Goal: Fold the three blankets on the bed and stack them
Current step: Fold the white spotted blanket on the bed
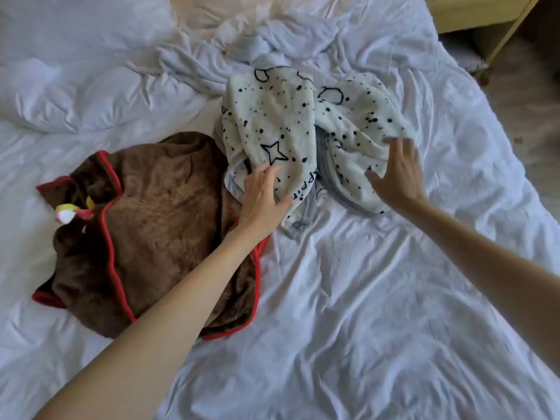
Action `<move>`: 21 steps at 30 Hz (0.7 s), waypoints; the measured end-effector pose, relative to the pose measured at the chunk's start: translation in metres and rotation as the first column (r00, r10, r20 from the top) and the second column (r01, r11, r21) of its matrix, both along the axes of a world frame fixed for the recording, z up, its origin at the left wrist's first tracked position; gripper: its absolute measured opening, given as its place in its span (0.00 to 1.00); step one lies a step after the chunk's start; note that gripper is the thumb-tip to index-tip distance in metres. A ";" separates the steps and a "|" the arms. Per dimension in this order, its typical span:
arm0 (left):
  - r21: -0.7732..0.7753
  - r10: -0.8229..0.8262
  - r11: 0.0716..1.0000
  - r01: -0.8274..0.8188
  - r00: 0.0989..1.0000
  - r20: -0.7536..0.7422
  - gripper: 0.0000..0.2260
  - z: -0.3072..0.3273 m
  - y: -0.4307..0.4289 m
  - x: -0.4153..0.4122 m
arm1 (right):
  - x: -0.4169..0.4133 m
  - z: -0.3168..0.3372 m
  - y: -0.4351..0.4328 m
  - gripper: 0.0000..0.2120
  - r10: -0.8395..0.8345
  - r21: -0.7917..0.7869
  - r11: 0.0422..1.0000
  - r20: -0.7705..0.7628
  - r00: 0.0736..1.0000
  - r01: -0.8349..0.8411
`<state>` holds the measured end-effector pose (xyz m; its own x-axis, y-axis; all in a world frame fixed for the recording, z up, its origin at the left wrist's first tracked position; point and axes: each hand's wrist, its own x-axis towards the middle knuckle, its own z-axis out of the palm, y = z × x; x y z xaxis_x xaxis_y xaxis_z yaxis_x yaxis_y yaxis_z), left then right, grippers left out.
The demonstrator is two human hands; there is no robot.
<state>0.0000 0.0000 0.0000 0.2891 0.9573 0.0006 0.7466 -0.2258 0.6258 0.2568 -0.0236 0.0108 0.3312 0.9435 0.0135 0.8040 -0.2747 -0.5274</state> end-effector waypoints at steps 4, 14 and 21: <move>-0.114 -0.052 0.993 0.040 0.993 -0.107 0.36 -0.033 0.025 0.024 | 0.030 -0.032 0.039 0.47 -0.050 -0.071 0.996 0.020 0.999 0.051; 0.018 -0.051 0.998 0.053 0.994 -0.094 0.24 -0.096 0.026 0.022 | 0.012 -0.112 0.008 0.07 0.097 -0.227 0.970 0.039 0.995 -0.086; -0.166 0.119 0.981 -0.100 0.987 0.111 0.10 -0.070 0.002 0.013 | 0.003 -0.074 -0.100 0.10 0.178 -0.476 0.851 -0.137 0.974 -0.223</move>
